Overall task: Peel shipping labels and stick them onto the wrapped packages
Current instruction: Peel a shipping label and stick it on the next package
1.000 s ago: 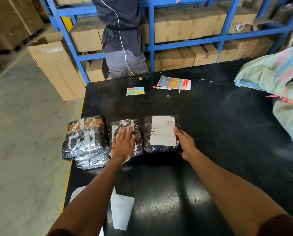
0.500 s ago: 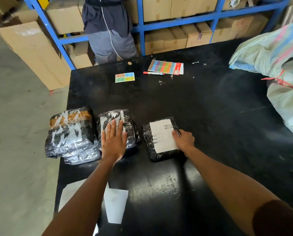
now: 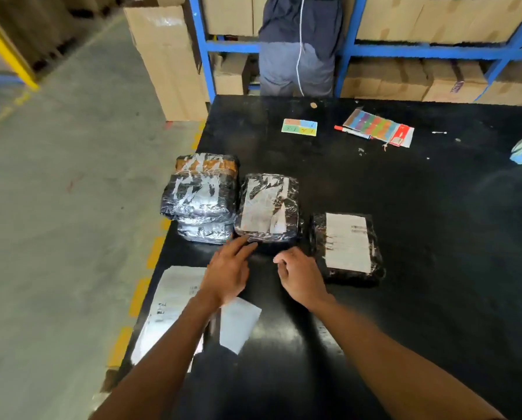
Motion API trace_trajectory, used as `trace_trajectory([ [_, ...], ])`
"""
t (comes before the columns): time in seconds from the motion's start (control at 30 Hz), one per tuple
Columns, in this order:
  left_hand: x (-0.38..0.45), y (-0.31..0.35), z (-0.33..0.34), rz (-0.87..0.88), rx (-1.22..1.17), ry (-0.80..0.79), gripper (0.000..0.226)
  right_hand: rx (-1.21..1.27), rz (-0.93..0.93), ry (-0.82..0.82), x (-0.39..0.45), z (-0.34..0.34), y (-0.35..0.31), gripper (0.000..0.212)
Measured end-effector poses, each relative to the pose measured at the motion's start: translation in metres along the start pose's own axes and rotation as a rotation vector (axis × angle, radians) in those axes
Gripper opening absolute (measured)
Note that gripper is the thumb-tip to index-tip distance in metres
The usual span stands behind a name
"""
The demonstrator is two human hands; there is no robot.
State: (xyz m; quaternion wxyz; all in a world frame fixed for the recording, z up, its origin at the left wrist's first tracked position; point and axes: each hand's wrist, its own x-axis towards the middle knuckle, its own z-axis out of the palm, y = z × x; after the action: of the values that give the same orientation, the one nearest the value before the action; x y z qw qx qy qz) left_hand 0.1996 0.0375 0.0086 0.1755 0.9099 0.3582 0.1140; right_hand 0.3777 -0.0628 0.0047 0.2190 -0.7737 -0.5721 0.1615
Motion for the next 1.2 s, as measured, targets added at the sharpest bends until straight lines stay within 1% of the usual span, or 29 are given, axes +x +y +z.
trace_trajectory([
  [0.07, -0.033, -0.023, -0.005, -0.136, -0.006, 0.026, 0.055, 0.176, -0.025, -0.219, -0.001, 0.021, -0.031, 0.019],
  [0.13, -0.063, -0.047, -0.012, -0.279, -0.007, 0.055, 0.054, 0.263, 0.003, -0.390, 0.002, 0.039, -0.063, 0.022],
  [0.2, -0.091, -0.069, -0.016, -0.398, 0.016, 0.090, 0.054, 0.285, 0.053, -0.482, 0.004, 0.056, -0.094, 0.027],
  [0.23, -0.103, -0.078, -0.018, -0.454, 0.026, 0.081, 0.059, 0.278, 0.084, -0.503, 0.006, 0.066, -0.105, 0.029],
  [0.3, -0.121, -0.089, -0.013, -0.537, 0.013, 0.017, 0.074, 0.261, 0.155, -0.495, 0.007, 0.081, -0.120, 0.033],
  [0.37, -0.133, -0.096, -0.003, -0.560, -0.049, -0.002, 0.081, 0.261, 0.243, -0.448, 0.009, 0.092, -0.127, 0.031],
  [0.4, -0.136, -0.097, 0.002, -0.556, -0.077, 0.003, 0.080, 0.275, 0.298, -0.421, 0.009, 0.095, -0.130, 0.027],
  [0.43, -0.136, -0.097, 0.006, -0.558, -0.090, 0.008, 0.077, 0.304, 0.347, -0.396, 0.009, 0.098, -0.130, 0.028],
  [0.5, -0.135, -0.095, 0.010, -0.589, -0.088, 0.009, 0.069, 0.335, 0.400, -0.388, 0.010, 0.103, -0.131, 0.039],
  [0.6, -0.133, -0.092, 0.012, -0.614, -0.058, 0.017, 0.061, 0.445, 0.459, -0.417, 0.010, 0.106, -0.131, 0.028],
  [0.7, -0.132, -0.091, 0.013, -0.625, -0.056, 0.006, 0.056, 0.479, 0.453, -0.389, 0.009, 0.107, -0.127, 0.022],
  [0.77, -0.132, -0.092, 0.014, -0.618, -0.079, 0.022, 0.060, 0.473, 0.470, -0.353, 0.010, 0.107, -0.122, 0.022],
  [0.83, -0.132, -0.092, 0.012, -0.614, -0.097, 0.029, 0.066, 0.455, 0.468, -0.358, 0.011, 0.104, -0.119, 0.022],
  [0.9, -0.132, -0.092, 0.011, -0.610, -0.100, 0.027, 0.068, 0.442, 0.466, -0.367, 0.012, 0.101, -0.115, 0.024],
  [1.0, -0.133, -0.095, 0.011, -0.604, -0.111, 0.002, 0.065, 0.403, 0.440, -0.317, 0.013, 0.090, -0.113, 0.034],
  [1.03, -0.133, -0.097, 0.011, -0.602, -0.111, -0.007, 0.063, 0.404, 0.421, -0.299, 0.014, 0.090, -0.110, 0.032],
  [1.07, -0.133, -0.098, 0.011, -0.603, -0.111, -0.021, 0.060, 0.427, 0.408, -0.298, 0.015, 0.085, -0.110, 0.024],
  [1.1, -0.131, -0.099, 0.011, -0.612, -0.116, -0.040, 0.058, 0.466, 0.394, -0.304, 0.015, 0.082, -0.108, 0.008],
  [1.13, -0.130, -0.099, 0.009, -0.627, -0.119, -0.061, 0.056, 0.518, 0.408, -0.315, 0.016, 0.077, -0.108, 0.009],
  [1.17, -0.127, -0.097, 0.006, -0.645, -0.116, -0.079, 0.055, 0.567, 0.428, -0.316, 0.017, 0.074, -0.107, 0.019],
  [1.2, -0.123, -0.095, 0.003, -0.669, -0.102, -0.092, 0.054, 0.588, 0.436, -0.316, 0.017, 0.066, -0.107, 0.020],
])
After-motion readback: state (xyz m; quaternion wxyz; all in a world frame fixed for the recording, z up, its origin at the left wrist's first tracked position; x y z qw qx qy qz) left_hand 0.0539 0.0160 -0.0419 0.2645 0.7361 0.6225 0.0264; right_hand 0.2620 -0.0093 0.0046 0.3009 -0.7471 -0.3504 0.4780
